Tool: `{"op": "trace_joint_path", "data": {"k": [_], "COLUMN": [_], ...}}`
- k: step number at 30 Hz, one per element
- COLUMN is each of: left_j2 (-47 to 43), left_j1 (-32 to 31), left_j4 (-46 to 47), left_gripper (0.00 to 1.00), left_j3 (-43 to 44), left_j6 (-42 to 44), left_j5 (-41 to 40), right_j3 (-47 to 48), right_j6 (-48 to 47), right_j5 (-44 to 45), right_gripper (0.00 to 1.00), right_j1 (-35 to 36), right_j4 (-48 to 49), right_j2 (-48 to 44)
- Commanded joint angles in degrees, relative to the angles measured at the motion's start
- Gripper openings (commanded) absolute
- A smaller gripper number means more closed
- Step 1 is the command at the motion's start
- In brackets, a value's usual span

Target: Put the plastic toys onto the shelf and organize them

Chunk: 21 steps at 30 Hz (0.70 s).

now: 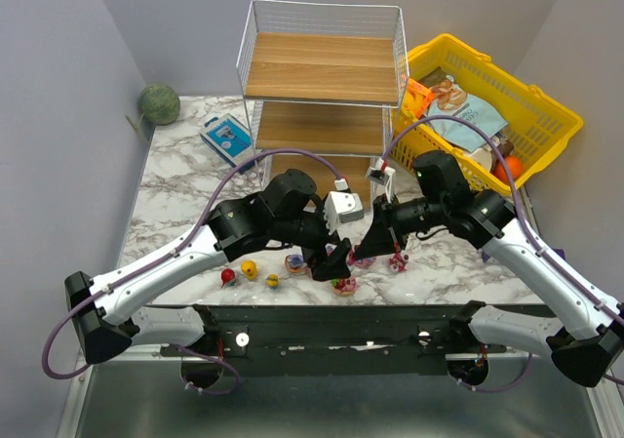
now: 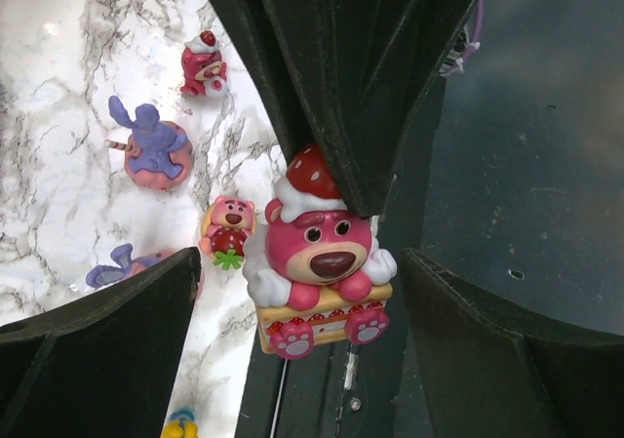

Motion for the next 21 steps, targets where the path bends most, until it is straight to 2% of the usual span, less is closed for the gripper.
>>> {"op": "trace_joint_path", "data": {"k": [1,2,3,5,6,13,14,15,17,18,20,21], "left_j2": [1.11,1.38,1.64,1.82,1.64,1.55,1.56,1.56,1.56,1.29,0.94,0.16], "left_j1": [-0.82,-0.90,-1.08,-1.17,-1.17,-1.26,-1.34,-1.35,-1.43,-1.43,-1.43,-1.43], "left_j4": [-1.50,-1.68,-1.76,-2.38,-2.55,-2.91,-2.91,-2.91,-2.65,-2.47,-1.68,-1.33], "left_gripper": [0.84,0.81,0.72,0.62,0.53,0.41,0.38,0.29,0.18,0.07,0.00,0.00], "left_j3": [2.28,2.28,2.37,2.46,2.46,1.93,1.85,1.85,1.76,1.50,1.14,0.45], "left_j6": [1.80,1.88,1.97,2.32,2.50,2.24,2.24,2.15,1.80,1.71,1.36,0.75], "left_j5": [-1.01,-1.09,-1.09,-1.70,-1.88,-1.80,-1.97,-2.06,-2.41,-3.11,-4.25,-5.04], "right_j3": [-1.04,-1.05,-1.13,-1.40,-1.48,-1.40,-1.31,-1.22,-1.13,-1.13,-1.22,-1.22], "right_j6": [1.24,1.32,1.41,1.67,2.11,3.70,3.78,4.22,4.66,5.19,5.89,6.42], "right_j5": [0.52,0.60,0.69,0.96,1.04,1.04,1.22,1.39,1.66,1.57,2.45,2.97], "right_gripper": [0.01,0.01,0.01,0.01,0.01,0.01,0.01,0.01,0.07,0.14,0.25,0.39], "right_j1": [0.37,0.37,0.37,0.37,0.46,0.37,0.37,0.37,0.37,0.37,0.37,0.37], "right_j4": [0.32,0.23,0.32,0.50,0.67,2.17,2.34,2.52,3.13,3.39,3.75,3.75], "right_j2": [-0.34,-0.43,-0.43,-0.60,-0.52,-0.87,-0.96,-1.04,-1.13,-1.22,-1.40,-1.57]}}
